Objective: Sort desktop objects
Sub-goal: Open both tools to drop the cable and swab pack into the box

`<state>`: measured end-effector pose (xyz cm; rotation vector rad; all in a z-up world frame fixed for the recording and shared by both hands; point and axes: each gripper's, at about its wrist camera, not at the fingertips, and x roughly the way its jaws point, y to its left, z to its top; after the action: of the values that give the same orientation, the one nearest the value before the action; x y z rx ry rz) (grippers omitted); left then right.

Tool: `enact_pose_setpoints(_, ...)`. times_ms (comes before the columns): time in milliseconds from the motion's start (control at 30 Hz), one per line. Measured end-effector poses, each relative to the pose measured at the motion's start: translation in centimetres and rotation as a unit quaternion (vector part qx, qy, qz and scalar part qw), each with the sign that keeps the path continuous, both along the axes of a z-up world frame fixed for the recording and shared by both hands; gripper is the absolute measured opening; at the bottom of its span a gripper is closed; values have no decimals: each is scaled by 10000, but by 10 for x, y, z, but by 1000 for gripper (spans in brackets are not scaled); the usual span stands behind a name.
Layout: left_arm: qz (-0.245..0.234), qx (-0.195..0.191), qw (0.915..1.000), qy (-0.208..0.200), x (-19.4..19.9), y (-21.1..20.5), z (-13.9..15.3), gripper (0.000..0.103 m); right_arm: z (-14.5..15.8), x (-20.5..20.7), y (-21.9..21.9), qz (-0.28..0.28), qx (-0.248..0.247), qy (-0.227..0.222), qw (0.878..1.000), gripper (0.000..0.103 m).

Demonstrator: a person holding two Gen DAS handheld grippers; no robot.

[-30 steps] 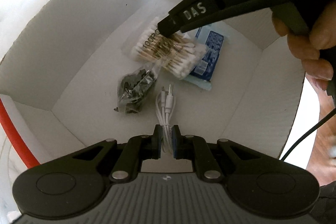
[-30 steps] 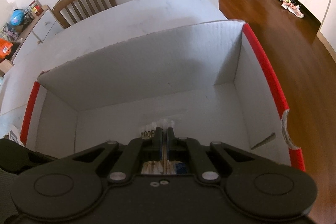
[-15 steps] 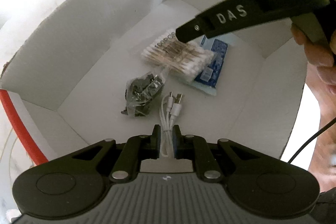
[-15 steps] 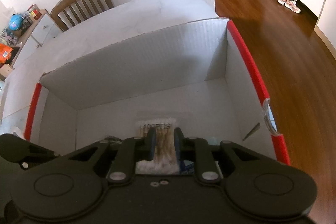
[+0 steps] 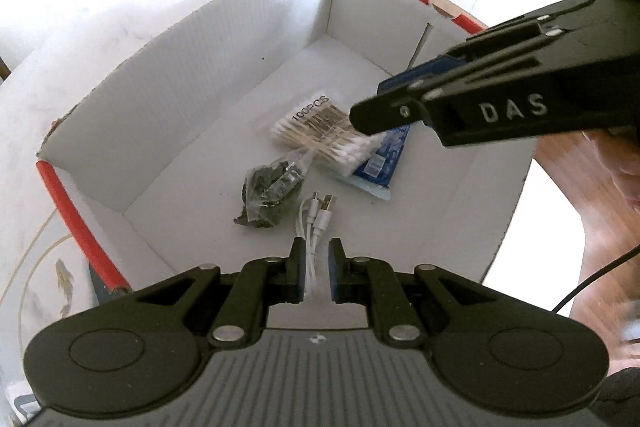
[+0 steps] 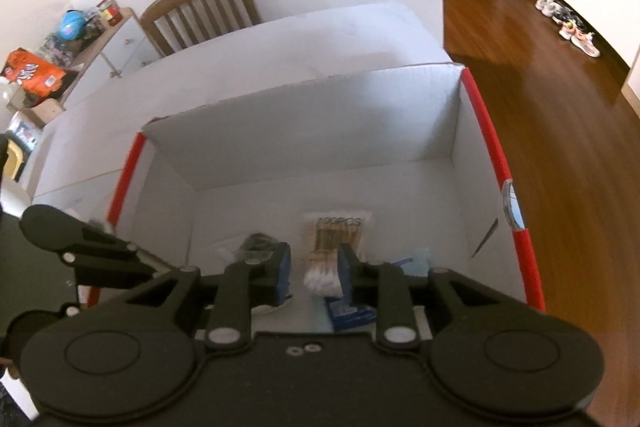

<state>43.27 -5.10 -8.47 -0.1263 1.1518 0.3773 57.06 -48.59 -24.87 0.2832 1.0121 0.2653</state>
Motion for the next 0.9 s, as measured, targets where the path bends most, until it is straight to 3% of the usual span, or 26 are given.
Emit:
enact_pose_setpoints(333,-165,104,9994,-278,-14,-13,22,10,17,-23,4,43,-125,-241,9996,36)
enact_pose_setpoints(767,-251,373,9976,-521,-43,-27,38,10,28,-44,22,22,-320,-503,9982,59)
enact_pose_setpoints(833,-239,394,9974,-554,-49,-27,40,15,30,-48,25,0,-334,-535,9980,62)
enact_pose_setpoints(867,-231,392,9973,-571,-52,-27,41,23,31,-50,27,-17,-342,-548,9979,64)
enact_pose_setpoints(900,-212,398,9973,-586,-56,-27,41,39,32,-51,29,-32,-352,-564,9978,64)
